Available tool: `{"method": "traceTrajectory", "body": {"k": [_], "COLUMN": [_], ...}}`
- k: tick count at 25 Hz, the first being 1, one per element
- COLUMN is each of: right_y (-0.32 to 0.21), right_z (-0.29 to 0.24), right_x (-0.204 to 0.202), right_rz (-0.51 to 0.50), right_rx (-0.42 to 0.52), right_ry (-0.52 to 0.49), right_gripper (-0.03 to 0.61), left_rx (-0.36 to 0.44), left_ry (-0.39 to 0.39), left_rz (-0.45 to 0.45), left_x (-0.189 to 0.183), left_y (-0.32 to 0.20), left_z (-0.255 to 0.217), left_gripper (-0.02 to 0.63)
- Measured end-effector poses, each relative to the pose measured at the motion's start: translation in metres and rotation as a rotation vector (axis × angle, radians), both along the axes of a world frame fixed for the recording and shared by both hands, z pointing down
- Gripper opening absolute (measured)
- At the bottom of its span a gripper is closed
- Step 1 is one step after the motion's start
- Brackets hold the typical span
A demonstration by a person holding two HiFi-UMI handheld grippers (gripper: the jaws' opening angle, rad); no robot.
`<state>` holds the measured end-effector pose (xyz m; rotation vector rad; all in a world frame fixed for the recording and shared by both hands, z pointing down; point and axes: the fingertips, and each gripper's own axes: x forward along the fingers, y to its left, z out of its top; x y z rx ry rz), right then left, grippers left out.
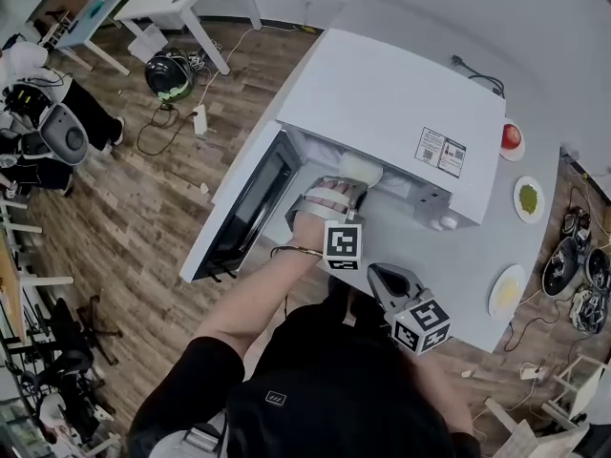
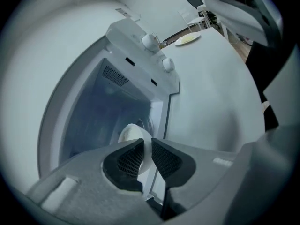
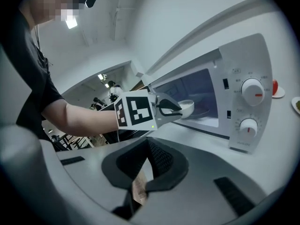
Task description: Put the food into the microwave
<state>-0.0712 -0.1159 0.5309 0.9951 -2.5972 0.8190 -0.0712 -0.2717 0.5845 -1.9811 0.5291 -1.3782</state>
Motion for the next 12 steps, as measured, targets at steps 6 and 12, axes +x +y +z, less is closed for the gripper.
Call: {"method": "traceTrajectory", "body": {"k": [6,12], "right_y": [-0.012,-0.017], "right_z": [0.012,0.024], "right_x": [-0.003,0.008], "right_rz": [-0.005,0.026], "right_rx": [-0.003,-0.026], "right_ry": [-0.035,-0.050], "right_gripper": [0.009,0.009], "left_rx": [-0.006,0.000], "left_ry": [-0.009,-0.023], "left_rz": [0.010,0.025], "left_x": [0.008,0.017], "left_y": [-0.032,-0.049], "left_z": [0.014,0.016], "left_gripper": [0.055,0.055]}}
